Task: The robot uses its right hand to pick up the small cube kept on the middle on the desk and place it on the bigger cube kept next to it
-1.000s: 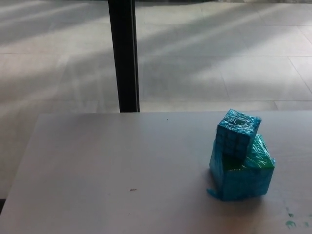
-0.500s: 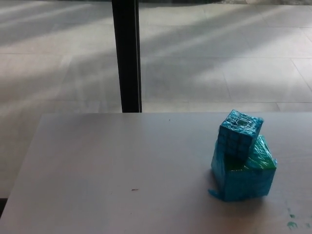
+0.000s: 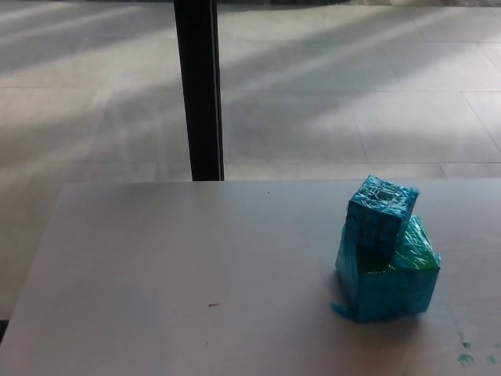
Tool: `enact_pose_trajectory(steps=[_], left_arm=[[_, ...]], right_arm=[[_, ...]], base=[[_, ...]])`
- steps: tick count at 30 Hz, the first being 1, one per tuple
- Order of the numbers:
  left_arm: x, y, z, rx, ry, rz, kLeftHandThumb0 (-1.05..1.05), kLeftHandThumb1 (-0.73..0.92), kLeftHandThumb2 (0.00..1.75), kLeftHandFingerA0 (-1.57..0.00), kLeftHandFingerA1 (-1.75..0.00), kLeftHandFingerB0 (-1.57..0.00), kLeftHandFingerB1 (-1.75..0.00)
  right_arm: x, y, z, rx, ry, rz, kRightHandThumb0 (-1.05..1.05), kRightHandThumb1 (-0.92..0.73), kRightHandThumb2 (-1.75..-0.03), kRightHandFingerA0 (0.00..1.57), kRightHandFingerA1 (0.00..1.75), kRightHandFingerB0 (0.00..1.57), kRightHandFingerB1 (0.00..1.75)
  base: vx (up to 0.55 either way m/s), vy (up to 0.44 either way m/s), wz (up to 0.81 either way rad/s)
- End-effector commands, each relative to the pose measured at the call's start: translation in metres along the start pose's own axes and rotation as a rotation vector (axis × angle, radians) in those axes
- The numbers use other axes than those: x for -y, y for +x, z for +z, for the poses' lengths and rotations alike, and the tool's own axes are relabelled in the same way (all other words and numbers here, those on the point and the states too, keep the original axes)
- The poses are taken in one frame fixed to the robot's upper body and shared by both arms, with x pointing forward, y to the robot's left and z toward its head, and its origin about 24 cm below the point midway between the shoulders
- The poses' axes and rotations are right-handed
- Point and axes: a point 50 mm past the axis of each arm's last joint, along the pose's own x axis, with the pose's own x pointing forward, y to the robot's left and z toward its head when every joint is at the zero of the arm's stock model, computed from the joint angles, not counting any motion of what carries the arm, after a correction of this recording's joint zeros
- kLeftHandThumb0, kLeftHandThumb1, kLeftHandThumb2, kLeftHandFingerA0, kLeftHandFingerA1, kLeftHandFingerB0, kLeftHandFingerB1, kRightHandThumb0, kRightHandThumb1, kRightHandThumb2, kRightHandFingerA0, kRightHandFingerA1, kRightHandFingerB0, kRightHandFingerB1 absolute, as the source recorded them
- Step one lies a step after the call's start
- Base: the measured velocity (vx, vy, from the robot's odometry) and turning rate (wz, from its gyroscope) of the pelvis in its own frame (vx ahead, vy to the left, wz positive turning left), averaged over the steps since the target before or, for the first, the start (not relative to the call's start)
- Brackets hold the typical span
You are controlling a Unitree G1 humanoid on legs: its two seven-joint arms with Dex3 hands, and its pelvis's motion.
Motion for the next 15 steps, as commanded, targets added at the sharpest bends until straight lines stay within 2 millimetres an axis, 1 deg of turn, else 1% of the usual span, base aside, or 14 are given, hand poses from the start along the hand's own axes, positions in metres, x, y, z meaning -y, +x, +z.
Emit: enact_pose_trajectory(steps=[1, 3, 4, 5, 6, 8, 10, 11, 13, 14, 15], left_arm=[[-0.002, -0.001, 0.002, 0.021, 0.005, 0.009, -0.91, 0.87, 0.67, -0.29, -0.37, -0.21, -0.33], [-0.001, 0.0, 0.002, 0.019, 0.003, 0.012, -0.9, 0.87, 0.67, -0.3, -0.37, -0.22, -0.33], [-0.002, 0.0, 0.003, 0.026, -0.006, 0.015, -0.9, 0.87, 0.67, -0.3, -0.37, -0.22, -0.33], [-0.002, -0.001, 0.003, 0.03, -0.001, 0.019, -0.98, 0.75, 0.79, -0.29, -0.41, -0.19, -0.36], [-0.002, -0.001, 0.003, 0.031, -0.021, 0.012, -0.91, 0.86, 0.66, -0.28, -0.37, -0.2, -0.32], [-0.002, -0.001, 0.003, 0.03, -0.02, 0.009, -0.89, 0.87, 0.67, -0.27, -0.36, -0.2, -0.32], [-0.002, -0.001, 0.003, 0.031, -0.022, 0.008, -0.89, 0.87, 0.67, -0.28, -0.36, -0.2, -0.32], [-0.003, -0.001, 0.003, 0.031, -0.018, 0.01, -0.89, 0.87, 0.67, -0.28, -0.36, -0.2, -0.32], [-0.003, -0.001, 0.004, 0.031, -0.022, 0.011, -0.9, 0.86, 0.67, -0.3, -0.37, -0.22, -0.32], [-0.003, -0.001, 0.004, 0.032, -0.03, 0.013, -0.9, 0.86, 0.66, -0.3, -0.37, -0.22, -0.33], [-0.003, -0.001, 0.004, 0.033, -0.032, 0.013, -0.9, 0.86, 0.66, -0.3, -0.37, -0.22, -0.33]], right_arm=[[0.005, 0.001, -0.001, -0.021, 0.043, -0.032, -0.53, -0.53, -0.91, 0.48, 0.78, 0.31, 0.55], [0.006, 0.0, 0.0, -0.02, 0.05, -0.045, -0.54, -0.53, -0.91, 0.5, 0.78, 0.31, 0.56], [0.004, 0.004, 0.005, -0.01, 0.05, -0.042, -0.54, -0.53, -0.91, 0.5, 0.78, 0.31, 0.56], [0.006, 0.004, 0.005, 0.002, 0.081, -0.08, -0.49, -0.68, -0.6, 0.53, 0.83, 0.38, 0.46], [0.008, 0.004, 0.004, -0.006, 0.088, -0.098, -0.47, -0.7, -0.61, 0.51, 0.78, 0.37, 0.43], [0.012, 0.005, 0.001, -0.017, 0.098, -0.147, -0.48, -0.69, -0.61, 0.53, 0.8, 0.39, 0.44], [0.015, 0.006, -0.003, -0.034, 0.165, -0.191, -0.48, -0.68, -0.6, 0.53, 0.91, 0.41, 0.47], [0.017, 0.006, -0.005, -0.043, 0.233, -0.212, -0.47, -0.67, -0.6, 0.54, 0.96, 0.42, 0.49], [0.019, 0.005, -0.007, -0.065, 0.277, -0.226, -0.47, -0.71, -0.62, 0.44, 0.88, 0.38, 0.47], [0.02, 0.005, -0.009, -0.08, 0.317, -0.235, -0.47, -0.73, -0.61, 0.4, 0.88, 0.37, 0.47], [0.02, 0.005, -0.011, -0.087, 0.341, -0.238, -0.47, -0.73, -0.61, 0.4, 0.88, 0.37, 0.47]], base=[[0.0, 0.0, 0.0], [0.0, 0.0, 0.0], [0.0, 0.0, 0.0], [0.0, 0.0, 0.0], [0.0, 0.0, 0.0], [0.0, 0.0, 0.0], [0.0, 0.0, 0.0], [0.0, 0.0, 0.0], [0.0, 0.0, 0.0], [0.0, 0.0, 0.0], [0.0, 0.0, 0.0]])
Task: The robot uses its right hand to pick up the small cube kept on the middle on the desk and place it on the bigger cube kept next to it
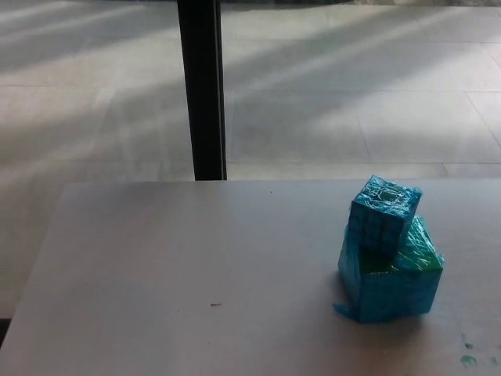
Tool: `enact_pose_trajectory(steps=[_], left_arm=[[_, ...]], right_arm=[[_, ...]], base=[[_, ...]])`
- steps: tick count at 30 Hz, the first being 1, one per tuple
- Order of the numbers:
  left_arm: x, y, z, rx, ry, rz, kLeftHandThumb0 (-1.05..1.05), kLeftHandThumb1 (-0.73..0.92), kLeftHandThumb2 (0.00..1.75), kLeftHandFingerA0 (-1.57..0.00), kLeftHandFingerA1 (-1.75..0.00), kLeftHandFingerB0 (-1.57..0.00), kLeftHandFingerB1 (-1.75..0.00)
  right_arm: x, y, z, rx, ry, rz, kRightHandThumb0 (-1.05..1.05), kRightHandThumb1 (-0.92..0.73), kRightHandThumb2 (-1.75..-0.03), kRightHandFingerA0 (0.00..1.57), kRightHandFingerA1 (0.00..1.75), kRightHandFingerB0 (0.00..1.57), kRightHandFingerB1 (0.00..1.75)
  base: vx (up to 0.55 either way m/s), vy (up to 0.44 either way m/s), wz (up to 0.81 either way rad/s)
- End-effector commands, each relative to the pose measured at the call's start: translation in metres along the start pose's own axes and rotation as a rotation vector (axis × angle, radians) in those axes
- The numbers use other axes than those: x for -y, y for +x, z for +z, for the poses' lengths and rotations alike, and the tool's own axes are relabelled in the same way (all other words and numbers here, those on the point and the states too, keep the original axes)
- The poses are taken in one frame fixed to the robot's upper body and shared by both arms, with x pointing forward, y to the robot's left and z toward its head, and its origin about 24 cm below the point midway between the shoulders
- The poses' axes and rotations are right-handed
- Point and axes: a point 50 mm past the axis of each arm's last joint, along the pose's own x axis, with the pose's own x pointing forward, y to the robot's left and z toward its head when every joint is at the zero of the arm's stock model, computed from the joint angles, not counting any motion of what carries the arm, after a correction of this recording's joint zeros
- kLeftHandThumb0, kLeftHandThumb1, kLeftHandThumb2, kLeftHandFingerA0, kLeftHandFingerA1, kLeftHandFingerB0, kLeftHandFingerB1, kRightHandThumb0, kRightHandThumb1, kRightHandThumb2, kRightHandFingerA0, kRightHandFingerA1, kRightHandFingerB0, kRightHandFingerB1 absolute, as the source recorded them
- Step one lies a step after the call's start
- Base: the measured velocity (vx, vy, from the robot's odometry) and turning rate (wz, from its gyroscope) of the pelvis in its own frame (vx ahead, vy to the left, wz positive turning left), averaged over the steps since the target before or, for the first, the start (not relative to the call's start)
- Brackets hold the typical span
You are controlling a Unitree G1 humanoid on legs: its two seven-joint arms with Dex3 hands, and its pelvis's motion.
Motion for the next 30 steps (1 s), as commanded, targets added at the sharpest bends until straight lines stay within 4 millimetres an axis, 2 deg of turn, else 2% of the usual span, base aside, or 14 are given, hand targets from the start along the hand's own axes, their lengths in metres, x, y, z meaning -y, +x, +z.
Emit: enact_pose_trajectory(steps=[1, 3, 4, 5, 10, 12, 14, 17, 19, 21, 24, 27, 28, 30], left_arm=[[-0.003, -0.001, 0.002, 0.025, -0.041, 0.01, -0.9, 0.84, 0.67, -0.28, -0.37, -0.21, -0.33], [-0.003, -0.001, 0.002, 0.022, -0.005, 0.014, -0.9, 0.87, 0.67, -0.29, -0.37, -0.22, -0.33], [-0.003, -0.001, 0.002, 0.024, -0.008, 0.008, -0.9, 0.87, 0.67, -0.28, -0.36, -0.2, -0.32], [-0.003, -0.001, 0.002, 0.022, -0.01, 0.013, -0.89, 0.87, 0.67, -0.29, -0.36, -0.21, -0.32], [-0.004, -0.001, 0.003, 0.025, -0.031, 0.017, -0.89, 0.86, 0.66, -0.28, -0.38, -0.22, -0.33], [-0.005, -0.001, 0.002, 0.025, -0.032, 0.017, -0.89, 0.86, 0.67, -0.28, -0.38, -0.2, -0.33], [-0.005, -0.002, 0.003, 0.027, -0.048, 0.013, -0.9, 0.86, 0.66, -0.27, -0.38, -0.2, -0.33], [-0.006, -0.002, 0.004, 0.026, -0.038, 0.021, -0.9, 0.86, 0.66, -0.29, -0.39, -0.21, -0.33], [-0.006, -0.001, 0.006, 0.028, -0.052, 0.03, -0.9, 0.86, 0.66, -0.29, -0.38, -0.22, -0.33], [-0.01, -0.003, 0.004, 0.034, -0.192, 0.049, -0.9, 0.81, 0.66, -0.27, -0.37, -0.21, -0.31], [-0.014, -0.005, 0.008, 0.048, -0.169, 0.024, -0.9, 0.84, 0.66, -0.24, -0.37, -0.18, -0.3], [-0.023, -0.01, 0.001, 0.016, -0.13, 0.05, -0.9, 0.86, 0.67, -0.27, -0.37, -0.22, -0.32], [-0.025, -0.011, -0.005, 0.004, -0.18, 0.062, -0.89, 0.66, 1.02, -0.2, -0.48, -0.13, -0.42], [-0.025, -0.012, -0.011, -0.013, -0.189, 0.079, -0.9, 0.66, 1.03, -0.2, -0.48, -0.13, -0.42]], right_arm=[[0.011, 0.0, -0.015, -0.09, 0.171, -0.092, -0.48, -0.74, -0.62, 0.34, 0.83, 0.33, 0.46], [0.014, 0.001, -0.018, -0.111, 0.202, -0.125, -0.48, -0.74, -0.62, 0.35, 0.77, 0.34, 0.43], [0.015, 0.001, -0.02, -0.12, 0.219, -0.129, -0.52, -0.6, -0.9, 0.33, 0.71, 0.28, 0.53], [0.016, 0.001, -0.021, -0.122, 0.215, -0.134, -0.48, -0.76, -0.62, 0.31, 0.72, 0.32, 0.41], [0.023, -0.001, -0.034, -0.183, 0.356, -0.187, -0.49, -0.74, -0.62, 0.34, 0.72, 0.27, 0.4], [0.028, -0.002, -0.039, -0.209, 0.403, -0.237, -0.48, -0.73, -0.61, 0.35, 0.82, 0.31, 0.44], [0.041, -0.006, -0.042, -0.209, 0.461, -0.305, -0.51, -0.7, -0.6, 0.31, 0.9, 0.24, 0.49], [0.052, -0.009, -0.042, -0.197, 0.485, -0.353, -0.55, -0.74, -0.62, 0.3, 0.99, 0.26, 0.49], [0.06, -0.012, -0.044, -0.185, 0.556, -0.405, -0.53, -0.74, -0.62, 0.3, 0.95, 0.27, 0.45], [0.069, -0.021, -0.052, -0.214, 0.472, -0.369, -0.55, -0.77, -0.63, 0.3, 0.82, 0.26, 0.4], [0.072, -0.029, -0.059, -0.245, 0.376, -0.32, -0.54, -0.73, -0.61, 0.34, 0.82, 0.3, 0.42], [0.08, -0.041, -0.071, -0.265, 0.442, -0.327, -0.51, -0.72, -0.61, 0.26, 0.8, 0.24, 0.39], [0.082, -0.044, -0.076, -0.282, 0.478, -0.365, -0.54, -0.69, -0.61, 0.32, 0.91, 0.26, 0.41], [0.082, -0.047, -0.08, -0.295, 0.51, -0.408, -0.55, -0.73, -0.61, 0.33, 0.96, 0.25, 0.46]], base=[[0.0, 0.0, 0.0], [0.0, 0.0, 0.0], [0.0, 0.0, 0.0], [0.0, 0.0, 0.0], [0.0, 0.0, 0.0], [0.0, 0.0, 0.0], [0.0, 0.0, 0.0], [0.0, 0.0, 0.0], [0.0, 0.0, 0.0], [0.0, 0.0, 0.0], [0.0, 0.0, 0.0], [0.0, 0.0, 0.0], [0.0, 0.0, 0.0], [0.0, 0.0, 0.0]])
